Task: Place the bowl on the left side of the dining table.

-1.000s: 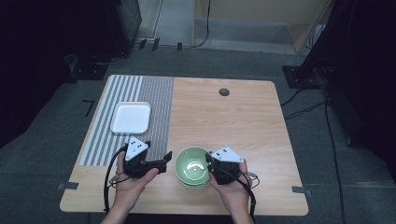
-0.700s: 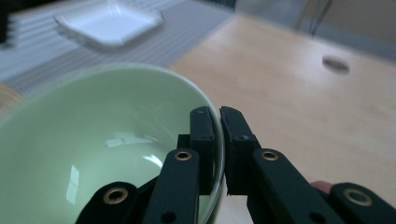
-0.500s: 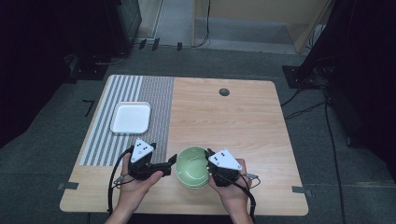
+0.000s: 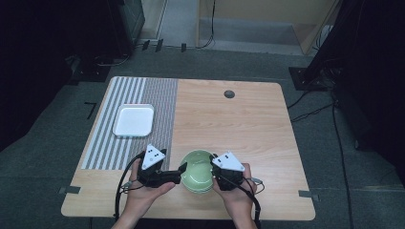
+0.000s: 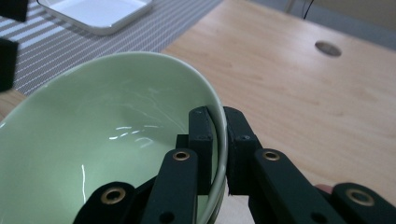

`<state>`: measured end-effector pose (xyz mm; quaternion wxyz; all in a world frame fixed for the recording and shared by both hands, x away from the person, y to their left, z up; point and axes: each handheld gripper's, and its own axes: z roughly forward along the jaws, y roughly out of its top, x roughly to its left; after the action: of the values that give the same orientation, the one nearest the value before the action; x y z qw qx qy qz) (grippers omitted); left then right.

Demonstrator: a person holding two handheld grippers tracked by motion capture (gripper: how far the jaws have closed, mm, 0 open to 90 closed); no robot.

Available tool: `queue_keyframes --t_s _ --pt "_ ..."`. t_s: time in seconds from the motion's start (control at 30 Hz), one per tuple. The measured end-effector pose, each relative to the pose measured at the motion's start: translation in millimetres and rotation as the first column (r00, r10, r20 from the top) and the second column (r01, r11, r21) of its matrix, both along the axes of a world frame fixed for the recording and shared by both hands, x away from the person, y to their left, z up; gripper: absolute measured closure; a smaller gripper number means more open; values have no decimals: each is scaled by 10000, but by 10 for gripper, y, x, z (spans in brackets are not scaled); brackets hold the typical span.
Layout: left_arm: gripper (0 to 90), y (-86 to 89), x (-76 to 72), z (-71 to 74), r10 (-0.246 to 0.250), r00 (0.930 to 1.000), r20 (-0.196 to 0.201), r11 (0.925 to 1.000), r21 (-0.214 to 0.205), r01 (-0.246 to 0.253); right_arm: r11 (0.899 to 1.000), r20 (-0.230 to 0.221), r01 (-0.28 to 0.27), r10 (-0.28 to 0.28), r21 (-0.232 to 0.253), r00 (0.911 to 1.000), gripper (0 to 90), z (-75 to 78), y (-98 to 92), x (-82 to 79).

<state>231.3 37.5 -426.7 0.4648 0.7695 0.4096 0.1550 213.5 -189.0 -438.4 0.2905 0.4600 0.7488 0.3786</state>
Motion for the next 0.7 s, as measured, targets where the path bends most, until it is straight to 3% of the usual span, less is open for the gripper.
queue_keyframes --t_s 0.2,0.4,0.5,0.6,0.7 --pt "140 -46 8 -50 -117 9998 -162 9998 155 119 9987 1161 -231 283 -462 9928 845 20 33 -73" --pt "162 -83 15 -107 -22 9996 -269 9997 256 29 9992 1875 -332 371 -239 9816 846 75 22 -129" --pt "263 -98 -12 -106 -66 10000 -17 9998 176 66 9993 2156 -349 375 -161 9758 846 103 34 -162" --pt "434 -109 -21 -103 -99 9999 -14 9999 -59 99 9994 2457 -356 356 -45 9687 846 137 58 -200" --pt "502 -139 -23 -115 -147 9999 -40 9998 -162 146 9993 2613 -361 356 -30 9646 846 156 70 -224"
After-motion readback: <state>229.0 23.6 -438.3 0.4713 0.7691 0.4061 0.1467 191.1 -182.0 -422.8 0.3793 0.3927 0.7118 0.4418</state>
